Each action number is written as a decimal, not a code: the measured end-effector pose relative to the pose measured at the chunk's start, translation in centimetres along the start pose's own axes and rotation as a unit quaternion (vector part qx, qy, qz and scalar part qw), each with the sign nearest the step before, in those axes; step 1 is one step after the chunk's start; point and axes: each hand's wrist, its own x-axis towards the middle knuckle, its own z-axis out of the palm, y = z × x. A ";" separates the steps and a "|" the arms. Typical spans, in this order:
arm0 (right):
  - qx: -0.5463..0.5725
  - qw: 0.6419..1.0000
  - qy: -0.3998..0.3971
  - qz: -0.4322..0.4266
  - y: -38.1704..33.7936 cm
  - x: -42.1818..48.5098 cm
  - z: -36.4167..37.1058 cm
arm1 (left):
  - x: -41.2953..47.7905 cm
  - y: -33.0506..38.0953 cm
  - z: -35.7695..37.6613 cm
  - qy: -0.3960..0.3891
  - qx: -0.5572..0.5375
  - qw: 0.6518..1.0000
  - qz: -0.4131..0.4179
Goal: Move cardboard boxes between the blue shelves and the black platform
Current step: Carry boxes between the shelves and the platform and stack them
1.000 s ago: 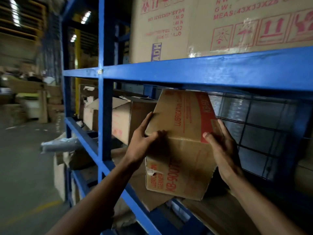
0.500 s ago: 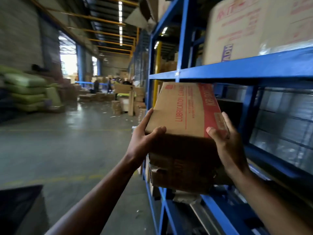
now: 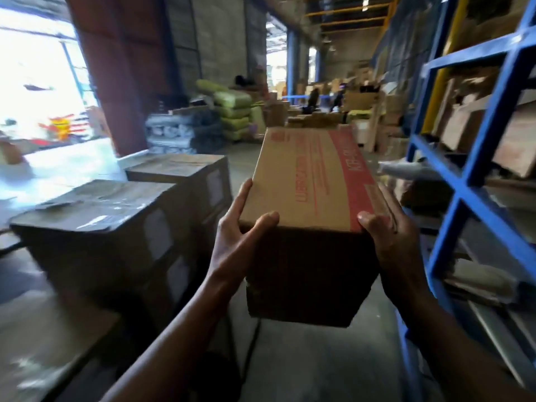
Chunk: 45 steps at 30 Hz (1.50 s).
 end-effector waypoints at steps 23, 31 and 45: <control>0.123 0.956 -0.259 0.064 -6.4 -15.3 15.2 | -21.9 7.1 -15.8 0.290 0.188 0.938 -0.016; 0.166 0.937 -0.303 0.053 -6.6 -15.5 15.8 | -23.5 9.1 -14.5 0.343 0.207 0.916 -0.021; 0.259 0.882 -0.392 0.049 -8.9 -17.0 22.1 | -27.1 14.7 -17.0 0.423 0.301 0.855 0.011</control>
